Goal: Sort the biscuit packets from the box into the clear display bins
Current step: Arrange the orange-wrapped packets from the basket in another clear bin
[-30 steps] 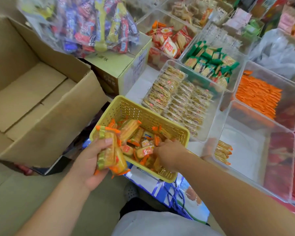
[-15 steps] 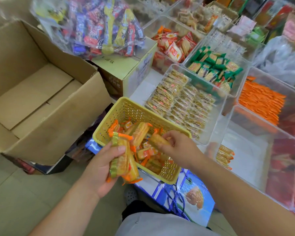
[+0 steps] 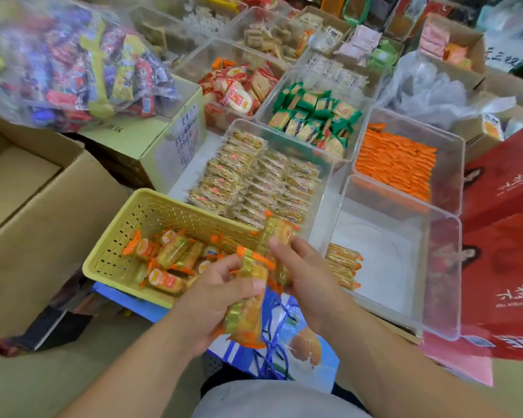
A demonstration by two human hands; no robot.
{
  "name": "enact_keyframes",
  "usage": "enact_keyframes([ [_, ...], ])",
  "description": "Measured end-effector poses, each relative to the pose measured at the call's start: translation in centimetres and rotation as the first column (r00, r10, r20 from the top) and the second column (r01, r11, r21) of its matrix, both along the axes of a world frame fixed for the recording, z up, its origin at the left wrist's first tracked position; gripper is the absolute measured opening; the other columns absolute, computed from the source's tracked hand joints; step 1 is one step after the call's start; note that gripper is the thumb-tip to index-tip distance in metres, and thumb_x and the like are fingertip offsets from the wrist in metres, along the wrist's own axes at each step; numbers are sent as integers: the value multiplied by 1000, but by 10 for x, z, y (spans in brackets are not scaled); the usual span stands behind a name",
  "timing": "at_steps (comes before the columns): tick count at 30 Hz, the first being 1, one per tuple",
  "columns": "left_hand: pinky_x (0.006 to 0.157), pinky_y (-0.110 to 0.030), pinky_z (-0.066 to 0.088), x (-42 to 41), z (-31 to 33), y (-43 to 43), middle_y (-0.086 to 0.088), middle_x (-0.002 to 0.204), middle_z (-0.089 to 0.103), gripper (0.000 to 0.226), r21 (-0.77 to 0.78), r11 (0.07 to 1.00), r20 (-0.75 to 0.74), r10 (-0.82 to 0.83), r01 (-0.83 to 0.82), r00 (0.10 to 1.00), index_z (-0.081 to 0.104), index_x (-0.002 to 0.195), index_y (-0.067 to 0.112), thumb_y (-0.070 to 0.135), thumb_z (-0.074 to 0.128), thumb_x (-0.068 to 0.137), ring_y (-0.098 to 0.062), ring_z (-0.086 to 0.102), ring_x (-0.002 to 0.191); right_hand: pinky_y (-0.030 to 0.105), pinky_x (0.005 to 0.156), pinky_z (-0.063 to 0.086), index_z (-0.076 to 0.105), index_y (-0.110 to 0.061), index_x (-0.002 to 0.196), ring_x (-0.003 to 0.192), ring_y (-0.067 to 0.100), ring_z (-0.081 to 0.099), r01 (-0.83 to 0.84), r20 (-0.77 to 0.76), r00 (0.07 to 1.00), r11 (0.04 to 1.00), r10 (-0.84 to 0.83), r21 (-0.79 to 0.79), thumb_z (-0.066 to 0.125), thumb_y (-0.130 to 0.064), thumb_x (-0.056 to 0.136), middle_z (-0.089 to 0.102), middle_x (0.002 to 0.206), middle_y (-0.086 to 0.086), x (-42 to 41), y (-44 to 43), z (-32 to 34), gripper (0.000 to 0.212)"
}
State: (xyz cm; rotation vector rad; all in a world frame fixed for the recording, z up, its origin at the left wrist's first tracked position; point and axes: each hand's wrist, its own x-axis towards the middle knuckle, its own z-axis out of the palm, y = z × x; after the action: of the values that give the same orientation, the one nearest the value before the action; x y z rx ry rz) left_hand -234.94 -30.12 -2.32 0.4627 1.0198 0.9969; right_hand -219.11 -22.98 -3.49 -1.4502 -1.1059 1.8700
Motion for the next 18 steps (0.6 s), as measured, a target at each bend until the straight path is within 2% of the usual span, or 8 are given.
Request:
enact_keyframes([
  [3, 57, -26, 56, 26, -1, 7, 3, 74, 69, 31, 11, 1000, -12, -25, 25, 1000, 81, 88, 32, 30, 85, 57, -10, 63, 61, 49, 89, 58, 71, -30, 104, 96, 23, 74, -2, 65, 998, 997, -3, 81, 73, -58, 74, 76, 101, 1, 26, 9, -3, 42],
  [6, 57, -26, 57, 53, -5, 13, 3, 75, 71, 30, -3, 1000, -4, 21, -21, 1000, 81, 92, 36, 28, 85, 64, -8, 64, 62, 48, 94, 57, 70, -30, 108, 97, 19, 73, -2, 77, 997, 995, -6, 101, 73, -51, 83, 76, 102, -1, 60, 22, -11, 32],
  [9, 62, -31, 58, 81, -12, 21, -7, 100, 75, 38, -41, 982, -36, 185, -187, 982, 78, 112, 31, 21, 81, 75, -14, 68, 76, 46, 95, 56, 64, -30, 114, 103, 15, 71, -80, 150, 987, 990, 62, 114, 69, -39, 94, 74, 108, -5, 98, 34, -21, 23],
  [11, 67, -38, 61, 102, -15, 29, -14, 117, 75, 41, -49, 951, -57, 303, -306, 951, 72, 118, 20, 20, 78, 77, -20, 74, 88, 41, 91, 58, 63, -31, 117, 105, 15, 71, -175, 147, 976, 980, 159, 100, 69, -37, 93, 74, 108, -8, 119, 37, -25, 25],
  [12, 70, -42, 63, 113, -15, 32, -17, 119, 75, 44, -48, 937, -73, 342, -346, 937, 67, 120, 14, 20, 77, 78, -23, 75, 92, 40, 89, 58, 63, -33, 118, 104, 14, 71, -225, 140, 967, 970, 211, 91, 68, -38, 91, 74, 109, -9, 127, 37, -26, 28],
  [15, 76, -47, 63, 149, -13, 46, -15, 110, 77, 38, -25, 914, -120, 399, -405, 909, 65, 114, 10, 20, 71, 78, -24, 75, 88, 34, 87, 58, 64, -34, 119, 100, 7, 71, -286, 65, 957, 957, 282, 45, 63, -41, 82, 75, 108, -13, 146, 36, -28, 38],
  [17, 72, -44, 62, 168, -9, 54, -11, 102, 77, 25, -9, 910, -138, 409, -414, 902, 74, 99, 24, 18, 68, 76, -23, 75, 83, 27, 79, 58, 66, -34, 113, 95, 6, 72, -247, 2, 969, 969, 247, 6, 61, -36, 83, 76, 102, -14, 154, 37, -27, 30],
  [18, 68, -42, 61, 176, -7, 58, -10, 98, 77, 29, -5, 910, -169, 409, -415, 897, 74, 99, 30, 16, 67, 74, -23, 74, 79, 27, 77, 58, 66, -32, 110, 95, 7, 71, -226, -9, 974, 974, 226, -14, 60, -32, 87, 76, 100, -12, 157, 38, -25, 24],
])
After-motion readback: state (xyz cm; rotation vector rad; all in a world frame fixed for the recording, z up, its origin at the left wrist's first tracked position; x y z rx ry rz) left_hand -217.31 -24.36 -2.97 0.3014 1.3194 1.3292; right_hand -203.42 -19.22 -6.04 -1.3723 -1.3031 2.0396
